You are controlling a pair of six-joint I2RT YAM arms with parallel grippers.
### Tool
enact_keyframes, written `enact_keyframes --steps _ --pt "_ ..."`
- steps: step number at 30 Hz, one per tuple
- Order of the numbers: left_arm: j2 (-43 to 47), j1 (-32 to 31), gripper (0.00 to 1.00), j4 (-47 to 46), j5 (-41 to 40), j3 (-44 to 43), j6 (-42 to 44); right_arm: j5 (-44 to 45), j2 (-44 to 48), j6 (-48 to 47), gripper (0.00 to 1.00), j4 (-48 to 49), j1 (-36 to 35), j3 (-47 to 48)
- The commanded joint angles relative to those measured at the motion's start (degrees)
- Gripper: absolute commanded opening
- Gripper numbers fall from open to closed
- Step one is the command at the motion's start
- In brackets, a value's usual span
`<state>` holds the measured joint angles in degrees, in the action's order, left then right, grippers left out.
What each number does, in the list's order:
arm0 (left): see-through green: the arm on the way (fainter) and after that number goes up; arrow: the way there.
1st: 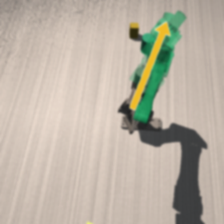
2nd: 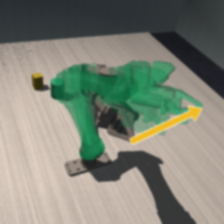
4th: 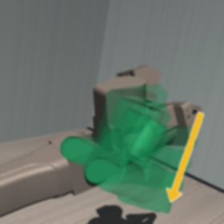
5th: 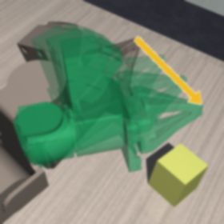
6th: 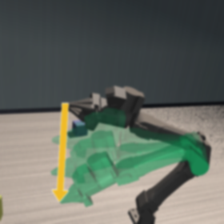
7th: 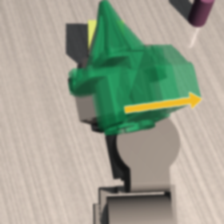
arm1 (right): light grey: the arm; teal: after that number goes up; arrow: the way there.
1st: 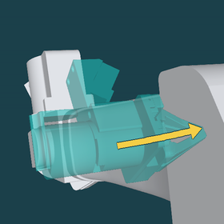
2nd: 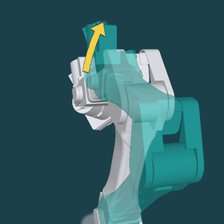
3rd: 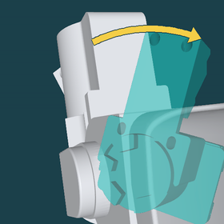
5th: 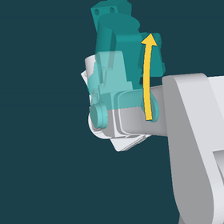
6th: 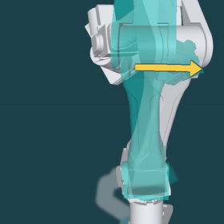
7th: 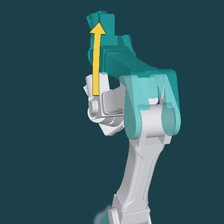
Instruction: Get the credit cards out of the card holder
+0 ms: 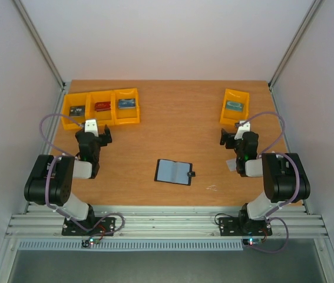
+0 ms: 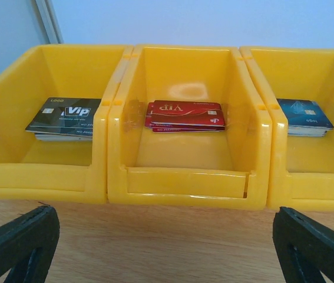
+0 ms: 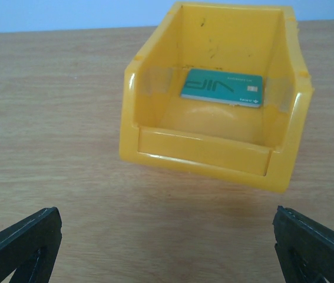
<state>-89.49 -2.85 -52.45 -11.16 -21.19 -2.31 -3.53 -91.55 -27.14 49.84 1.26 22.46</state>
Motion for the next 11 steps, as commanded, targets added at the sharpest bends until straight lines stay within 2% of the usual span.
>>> enact_keyframes --steps 1,11 --pt "0.00 0.00 0.99 -2.32 -2.38 -0.23 0.72 0.33 0.40 -0.56 0.99 -0.93 0.32 1.09" --pt "-0.07 0.04 0.99 -2.17 -2.40 -0.33 0.77 0.57 0.40 -0.41 0.99 -1.10 0.34 1.10"
